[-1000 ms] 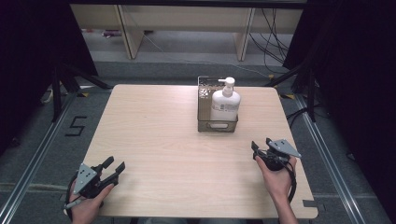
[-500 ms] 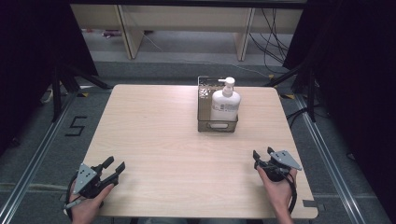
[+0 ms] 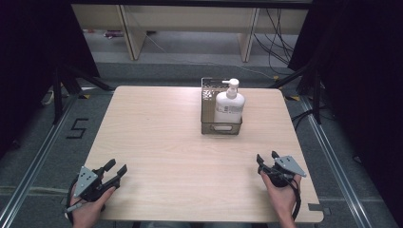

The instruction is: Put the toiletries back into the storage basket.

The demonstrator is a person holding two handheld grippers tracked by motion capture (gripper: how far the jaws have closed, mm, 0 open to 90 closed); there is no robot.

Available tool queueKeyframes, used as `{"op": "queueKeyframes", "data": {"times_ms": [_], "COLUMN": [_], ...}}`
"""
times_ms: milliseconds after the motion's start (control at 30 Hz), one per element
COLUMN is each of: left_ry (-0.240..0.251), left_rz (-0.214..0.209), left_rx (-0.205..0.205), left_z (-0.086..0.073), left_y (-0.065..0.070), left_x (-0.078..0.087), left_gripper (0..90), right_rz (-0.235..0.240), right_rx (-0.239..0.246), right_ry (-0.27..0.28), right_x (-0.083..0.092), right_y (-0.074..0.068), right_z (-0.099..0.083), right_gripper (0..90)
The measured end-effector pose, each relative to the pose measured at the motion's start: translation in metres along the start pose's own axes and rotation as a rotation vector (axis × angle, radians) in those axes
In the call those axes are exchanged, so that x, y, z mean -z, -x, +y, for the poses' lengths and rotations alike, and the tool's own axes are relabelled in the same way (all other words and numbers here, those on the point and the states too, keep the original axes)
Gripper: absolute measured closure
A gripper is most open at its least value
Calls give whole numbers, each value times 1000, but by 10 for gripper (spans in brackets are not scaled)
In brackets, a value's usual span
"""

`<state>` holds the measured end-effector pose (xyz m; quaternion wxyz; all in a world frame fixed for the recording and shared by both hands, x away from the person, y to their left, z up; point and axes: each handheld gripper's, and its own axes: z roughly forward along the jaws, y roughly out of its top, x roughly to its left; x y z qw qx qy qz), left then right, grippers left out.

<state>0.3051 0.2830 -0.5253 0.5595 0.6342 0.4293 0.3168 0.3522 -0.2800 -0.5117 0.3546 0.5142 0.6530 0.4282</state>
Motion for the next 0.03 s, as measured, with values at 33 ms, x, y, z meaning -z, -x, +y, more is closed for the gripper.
{"op": "queueKeyframes", "data": {"times_ms": [33], "left_ry": [0], "left_rz": [0], "left_rx": [1], "left_z": [0], "left_y": [0], "left_x": [0], "left_gripper": [460], "right_rz": [11], "right_rx": [-23], "right_ry": [-5], "right_x": [1], "right_y": [-1], "right_z": [0], "right_gripper": [391]}}
